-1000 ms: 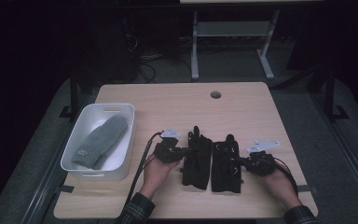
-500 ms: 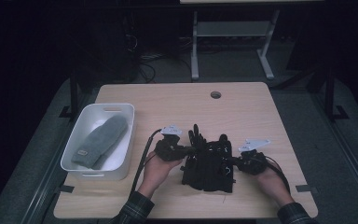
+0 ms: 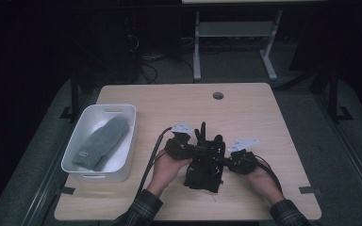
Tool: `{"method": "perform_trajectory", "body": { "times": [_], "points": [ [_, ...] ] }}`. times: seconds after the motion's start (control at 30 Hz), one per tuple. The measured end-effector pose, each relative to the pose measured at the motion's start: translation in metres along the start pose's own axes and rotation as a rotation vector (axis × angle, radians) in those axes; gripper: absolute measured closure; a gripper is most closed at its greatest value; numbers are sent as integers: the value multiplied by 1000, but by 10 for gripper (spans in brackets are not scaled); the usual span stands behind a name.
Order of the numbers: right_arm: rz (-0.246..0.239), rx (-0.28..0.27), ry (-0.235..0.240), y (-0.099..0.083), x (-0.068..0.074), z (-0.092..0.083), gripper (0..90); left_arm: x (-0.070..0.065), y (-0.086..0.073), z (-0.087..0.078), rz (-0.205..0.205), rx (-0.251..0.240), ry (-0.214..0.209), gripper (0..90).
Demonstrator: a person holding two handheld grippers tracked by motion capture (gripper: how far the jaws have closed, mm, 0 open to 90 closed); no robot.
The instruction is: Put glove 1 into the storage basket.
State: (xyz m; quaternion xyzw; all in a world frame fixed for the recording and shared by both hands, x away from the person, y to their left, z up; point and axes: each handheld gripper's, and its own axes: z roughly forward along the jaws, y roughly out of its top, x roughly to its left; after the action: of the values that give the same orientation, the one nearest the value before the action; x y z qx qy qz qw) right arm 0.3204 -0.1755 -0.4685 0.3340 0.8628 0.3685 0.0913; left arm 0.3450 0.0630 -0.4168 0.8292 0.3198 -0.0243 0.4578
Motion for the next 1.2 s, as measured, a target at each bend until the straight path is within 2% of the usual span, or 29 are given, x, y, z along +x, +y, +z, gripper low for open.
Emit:
{"method": "perform_trajectory", "body": {
  "times": [0.2, 0.3, 0.33, 0.43, 0.47, 0.5, 0.53, 0.6, 0.63, 0.67, 0.73, 0.77, 0.87, 0.93, 1.0, 1.03, 1.1, 1.2],
  "points": [
    [-12, -11, 11, 4, 2, 6, 900, -3, 0, 18, -1, 14, -17, 857],
    [-13, -17, 13, 3, 2, 2, 886, -4, 1, 22, 0, 6, -21, 800],
    [-14, -20, 13, 3, 1, 0, 825, -5, 2, 21, 5, -5, -20, 769],
    [-11, -37, -9, 1, -3, -5, 764, -6, 4, 18, 14, -18, -17, 753],
    [-6, -45, -21, 0, -6, -8, 700, -7, 4, 17, 14, -18, -19, 755],
    [12, -47, -63, -4, -10, -15, 661, -7, 4, 14, 27, -9, -17, 800],
    [5, -58, -74, -6, -14, -18, 619, -7, 4, 14, 27, -9, -17, 828],
    [34, -65, -124, -12, -22, -29, 538, -9, 3, 11, 44, 19, -15, 869],
    [34, -65, -124, -12, -22, -29, 538, -9, 3, 11, 44, 19, -15, 879],
    [67, -66, -156, -20, -31, -38, 468, -11, 1, 10, 50, 26, -17, 886],
    [82, -70, -171, -24, -35, -42, 439, -14, -1, 11, 61, 37, -22, 887],
    [107, -76, -200, -31, -44, -48, 380, -16, -3, 13, 70, 48, -23, 889],
    [123, -82, -217, -35, -52, -51, 334, -23, -9, 21, 87, 80, -32, 889],
    [143, -85, -232, -39, -60, -52, 267, -27, -15, 29, 86, 95, -48, 891],
    [144, -81, -235, -39, -61, -51, 253, -31, -20, 38, 97, 123, -53, 892],
    [139, -77, -233, -39, -61, -49, 238, -33, -22, 41, 88, 122, -56, 892],
    [140, -65, -239, -40, -60, -45, 221, -36, -25, 47, 105, 150, -48, 892],
    [148, -50, -238, -39, -59, -41, 197, -39, -27, 50, 111, 175, -47, 893]
  ]
}}
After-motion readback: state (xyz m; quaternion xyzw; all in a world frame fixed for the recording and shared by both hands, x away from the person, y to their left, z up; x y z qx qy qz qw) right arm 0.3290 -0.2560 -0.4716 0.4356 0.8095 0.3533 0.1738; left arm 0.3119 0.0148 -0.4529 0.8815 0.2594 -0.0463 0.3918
